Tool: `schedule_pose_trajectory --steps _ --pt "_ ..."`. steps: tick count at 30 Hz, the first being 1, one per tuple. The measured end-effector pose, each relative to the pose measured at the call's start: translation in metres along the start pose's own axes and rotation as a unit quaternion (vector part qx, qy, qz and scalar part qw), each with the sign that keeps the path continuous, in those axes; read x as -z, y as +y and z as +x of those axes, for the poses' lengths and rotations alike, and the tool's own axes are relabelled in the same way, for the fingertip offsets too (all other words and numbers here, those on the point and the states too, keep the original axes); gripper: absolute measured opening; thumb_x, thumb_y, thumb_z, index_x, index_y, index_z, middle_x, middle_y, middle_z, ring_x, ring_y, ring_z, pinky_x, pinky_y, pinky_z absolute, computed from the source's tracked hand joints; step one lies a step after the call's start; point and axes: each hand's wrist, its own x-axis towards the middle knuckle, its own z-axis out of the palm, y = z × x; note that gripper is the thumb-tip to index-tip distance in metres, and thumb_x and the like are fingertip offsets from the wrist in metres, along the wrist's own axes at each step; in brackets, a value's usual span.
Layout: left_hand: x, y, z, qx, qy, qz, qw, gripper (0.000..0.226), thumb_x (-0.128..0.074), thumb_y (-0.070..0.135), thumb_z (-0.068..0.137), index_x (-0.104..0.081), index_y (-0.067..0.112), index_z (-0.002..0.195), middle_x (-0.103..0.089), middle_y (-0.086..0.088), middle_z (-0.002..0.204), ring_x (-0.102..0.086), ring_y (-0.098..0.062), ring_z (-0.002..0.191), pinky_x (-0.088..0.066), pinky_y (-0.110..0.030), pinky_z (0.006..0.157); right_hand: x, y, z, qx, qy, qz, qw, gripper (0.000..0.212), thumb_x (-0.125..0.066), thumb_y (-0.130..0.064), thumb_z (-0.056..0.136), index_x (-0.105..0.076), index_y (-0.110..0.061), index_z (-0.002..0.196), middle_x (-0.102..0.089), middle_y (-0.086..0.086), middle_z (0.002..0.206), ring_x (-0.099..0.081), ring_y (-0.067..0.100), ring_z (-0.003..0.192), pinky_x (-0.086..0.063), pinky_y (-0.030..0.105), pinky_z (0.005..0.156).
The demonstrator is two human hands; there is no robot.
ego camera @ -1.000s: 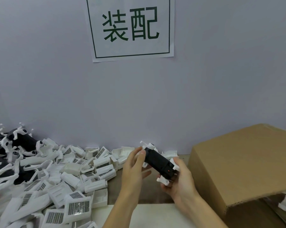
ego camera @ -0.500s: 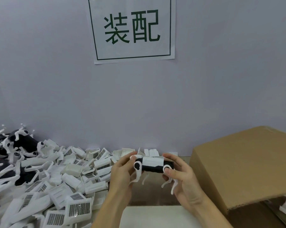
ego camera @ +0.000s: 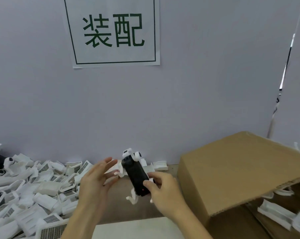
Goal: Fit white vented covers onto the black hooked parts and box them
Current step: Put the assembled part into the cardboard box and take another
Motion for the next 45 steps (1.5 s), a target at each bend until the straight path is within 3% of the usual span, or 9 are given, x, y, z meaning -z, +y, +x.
schedule_pose_trajectory --steps 7,10,13,18,26,29,35,40,45 --pt "-0.002 -0.035 -0.004 0.014 0.043 0.142 0.989 0.024 -0.050 -0.001 0.099 -0.071 0.009 0.092 -0.073 -0.017 0.090 -0.061 -0.024 0.067 -0.041 -0.031 0.056 0.069 -0.052 0.021 0.017 0.229 0.362 0.904 0.020 -0.056 -0.008 0.100 -0.063 -0.008 0.118 -0.076 0.005 0.084 -0.075 0.011 0.075 -0.056 0.017 0.061" --pt "-0.005 -0.043 -0.007 0.005 0.025 0.216 0.976 0.022 -0.051 -0.001 0.099 -0.070 0.010 0.093 -0.073 -0.013 0.086 -0.060 -0.017 0.058 -0.042 -0.028 0.053 0.134 -0.069 0.036 0.008 0.413 0.316 0.854 0.027 -0.050 -0.011 0.102 -0.058 -0.001 0.125 -0.069 0.010 0.093 -0.067 0.006 0.063 -0.055 0.020 0.058" --pt "-0.006 -0.048 -0.011 -0.008 0.013 0.273 0.962 0.022 -0.051 0.000 0.097 -0.068 0.013 0.092 -0.072 -0.009 0.084 -0.058 -0.016 0.056 -0.040 -0.028 0.055 0.195 -0.075 0.042 -0.045 0.511 0.262 0.818 0.035 -0.045 -0.017 0.100 -0.059 0.000 0.128 -0.066 0.015 0.118 -0.066 0.027 0.098 -0.052 0.038 0.087" --pt "-0.009 -0.047 -0.014 0.003 0.018 0.299 0.954 0.021 -0.052 0.004 0.097 -0.068 0.017 0.094 -0.073 -0.005 0.084 -0.058 -0.014 0.058 -0.042 -0.028 0.059 0.207 -0.073 0.031 -0.037 0.434 0.287 0.853 0.043 -0.025 0.002 0.104 -0.031 0.014 0.145 -0.038 0.028 0.149 -0.043 0.039 0.136 -0.045 0.032 0.099" --pt "-0.028 -0.025 -0.020 -0.082 -0.021 0.425 0.901 0.025 -0.048 0.006 0.095 -0.068 0.021 0.094 -0.069 0.006 0.093 -0.063 -0.013 0.082 -0.051 -0.024 0.073 0.040 -0.037 0.003 0.022 0.232 0.173 0.957 0.030 -0.046 -0.006 0.099 -0.069 -0.024 0.097 -0.073 -0.003 0.087 -0.072 0.011 0.075 -0.053 0.031 0.063" --pt "-0.039 0.001 -0.019 -0.142 -0.050 0.548 0.823 0.019 -0.048 0.019 0.094 -0.066 0.024 0.097 -0.068 0.009 0.094 -0.062 -0.011 0.083 -0.049 -0.028 0.073 -0.017 0.000 -0.014 -0.021 0.138 0.112 0.984 0.033 -0.050 0.002 0.096 -0.071 -0.024 0.095 -0.073 -0.005 0.078 -0.070 0.012 0.067 -0.050 0.028 0.060" --pt "-0.001 0.074 0.011 -0.096 -0.169 0.823 0.534 0.030 -0.047 0.033 0.097 -0.058 0.016 0.120 -0.060 -0.006 0.121 -0.057 -0.028 0.111 -0.049 -0.040 0.092 -0.025 0.029 -0.007 -0.067 0.085 0.067 0.992 0.038 -0.052 0.009 0.091 -0.073 -0.021 0.084 -0.074 -0.001 0.078 -0.067 0.023 0.074 -0.048 0.032 0.064" --pt "0.064 0.160 0.028 0.018 -0.042 0.958 0.283 0.031 -0.044 0.019 0.092 -0.059 0.015 0.119 -0.061 0.000 0.110 -0.062 -0.024 0.100 -0.053 -0.036 0.081 -0.031 0.034 -0.004 -0.069 0.064 0.063 0.994 0.036 -0.053 0.009 0.090 -0.074 -0.019 0.084 -0.074 0.002 0.079 -0.067 0.028 0.077 -0.049 0.039 0.070" --pt "0.103 0.239 0.028 0.227 0.048 0.955 0.185 0.048 -0.038 0.043 0.102 -0.053 0.018 0.140 -0.059 -0.002 0.126 -0.058 -0.023 0.119 -0.045 -0.035 0.106 -0.034 0.035 -0.004 -0.077 0.046 0.056 0.994 0.035 -0.054 0.006 0.091 -0.074 -0.022 0.083 -0.073 -0.001 0.072 -0.066 0.027 0.071 -0.052 0.039 0.065"
